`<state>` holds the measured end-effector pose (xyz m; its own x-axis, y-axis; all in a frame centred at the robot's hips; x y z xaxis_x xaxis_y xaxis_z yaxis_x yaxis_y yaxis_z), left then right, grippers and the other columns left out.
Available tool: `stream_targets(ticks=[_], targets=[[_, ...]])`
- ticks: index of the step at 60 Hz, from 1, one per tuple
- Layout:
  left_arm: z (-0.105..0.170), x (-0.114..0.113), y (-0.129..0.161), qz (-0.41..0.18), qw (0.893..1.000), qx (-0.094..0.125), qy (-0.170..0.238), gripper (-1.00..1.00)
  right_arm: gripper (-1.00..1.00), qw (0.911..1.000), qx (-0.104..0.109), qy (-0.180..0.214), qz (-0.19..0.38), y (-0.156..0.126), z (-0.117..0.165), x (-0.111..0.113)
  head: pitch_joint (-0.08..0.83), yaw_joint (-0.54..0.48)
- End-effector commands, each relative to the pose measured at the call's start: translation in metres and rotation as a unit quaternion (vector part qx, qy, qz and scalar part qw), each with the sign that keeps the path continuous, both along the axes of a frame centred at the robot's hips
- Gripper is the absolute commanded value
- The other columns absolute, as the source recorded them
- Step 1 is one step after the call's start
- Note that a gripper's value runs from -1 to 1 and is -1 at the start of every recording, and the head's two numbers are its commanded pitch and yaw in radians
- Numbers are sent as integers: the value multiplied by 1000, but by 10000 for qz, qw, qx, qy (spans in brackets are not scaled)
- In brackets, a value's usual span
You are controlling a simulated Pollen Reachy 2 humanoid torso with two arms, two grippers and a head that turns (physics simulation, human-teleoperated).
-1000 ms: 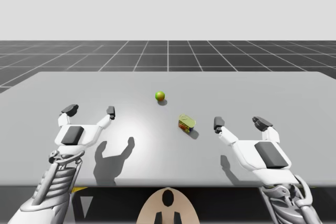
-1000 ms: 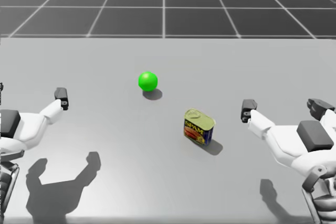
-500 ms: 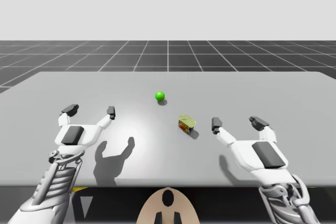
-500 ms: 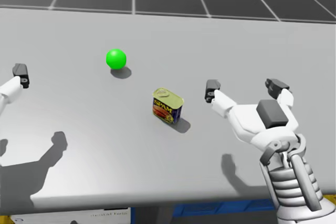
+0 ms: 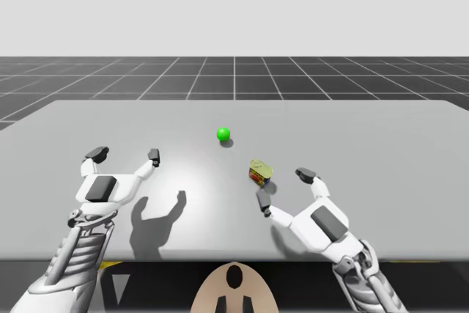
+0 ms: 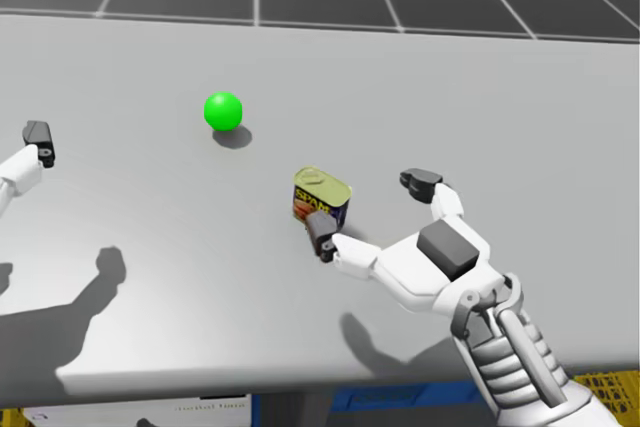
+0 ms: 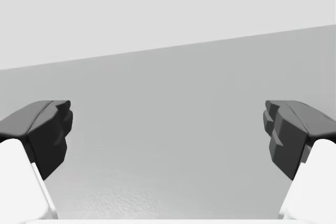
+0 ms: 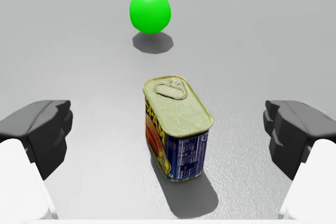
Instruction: Watch the red light. When it turns green, pick up the object.
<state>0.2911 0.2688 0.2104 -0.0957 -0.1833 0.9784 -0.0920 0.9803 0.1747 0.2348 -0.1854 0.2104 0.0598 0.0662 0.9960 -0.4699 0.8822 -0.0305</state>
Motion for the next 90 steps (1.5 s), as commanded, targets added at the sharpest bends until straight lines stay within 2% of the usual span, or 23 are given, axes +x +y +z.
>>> stream_targets(ticks=[1, 7, 13, 29, 34, 36, 43, 49, 51, 52, 53, 54, 55, 57, 60, 72, 76, 85, 90], targets=[[0, 1, 0, 19, 10000, 10, 15, -1000, -1000, 9953, -169, 44, 952, 13, -21, 5, 631, -137], [-1, 1, 1, 25, 10000, 13, 15, -1000, -1000, 9945, -400, 198, 946, 14, -36, 16, 633, -141], [-1, 1, 1, 26, 10000, 4, 17, -1000, -1000, 9947, -501, 256, 866, 14, -48, 30, 637, -141], [-1, 0, 1, 20, 10000, -24, 18, -1000, -1000, 9949, -564, 445, 704, 18, -68, 77, 640, -137], [-1, 1, 2, 22, 10000, -29, 16, -1000, -1000, 9948, -511, 481, 739, 19, -69, 88, 642, -135], [-1, 1, 2, 22, 10000, -29, 16, -1000, -1000, 9945, -424, 552, 782, 21, -70, 94, 643, -134], [-1, 1, 1, 16, 10000, -40, 18, -1000, -1000, 9935, -393, 653, 843, 26, -73, 106, 644, -135], [0, 1, 1, 6, 10000, -58, 21, -1000, -1000, 9921, -399, 736, 938, 28, -74, 109, 647, -135], [0, 0, 1, 4, 10000, -58, 20, -1000, -880, 9922, -406, 723, 933, 28, -74, 108, 647, -135], [0, 0, 1, 3, 10000, -57, 20, -1000, -508, 9925, -395, 714, 907, 28, -74, 108, 647, -135], [0, 0, 1, 2, 10000, -55, 20, -1000, -264, 9933, -386, 676, 856, 28, -74, 107, 647, -135], [0, 0, 1, 2, 10000, -54, 20, -1000, 704, 9929, -385, 686, 889, 28, -74, 107, 647, -135], [0, 0, 1, 1, 10000, -54, 20, -1000, 948, 9926, -372, 695, 929, 27, -74, 107, 647, -135], [0, 0, 1, 2, 10000, -54, 20, -1000, 1000, 9924, -373, 697, 938, 26, -74, 106, 646, -134], [0, 0, 1, 2, 10000, -53, 20, -1000, 999, 9918, -323, 763, 973, 25, -75, 106, 644, -135], [0, 0, 0, -23, 10000, -66, 35, -1000, 977, 9912, -341, 754, 1030, 22, -75, 105, 623, -142], [0, 0, 0, -45, 9999, -93, 47, -1000, 966, 9914, -346, 720, 1039, 22, -75, 105, 589, -140], [0, 0, -1, -52, 9999, -93, 60, -1000, 944, 9914, -373, 670, 1060, 22, -75, 105, 444, -139], [-1, 0, -1, -57, 9999, -88, 78, -1000, 919, 9911, -363, 657, 1096, 22, -76, 104, 401, -141]])
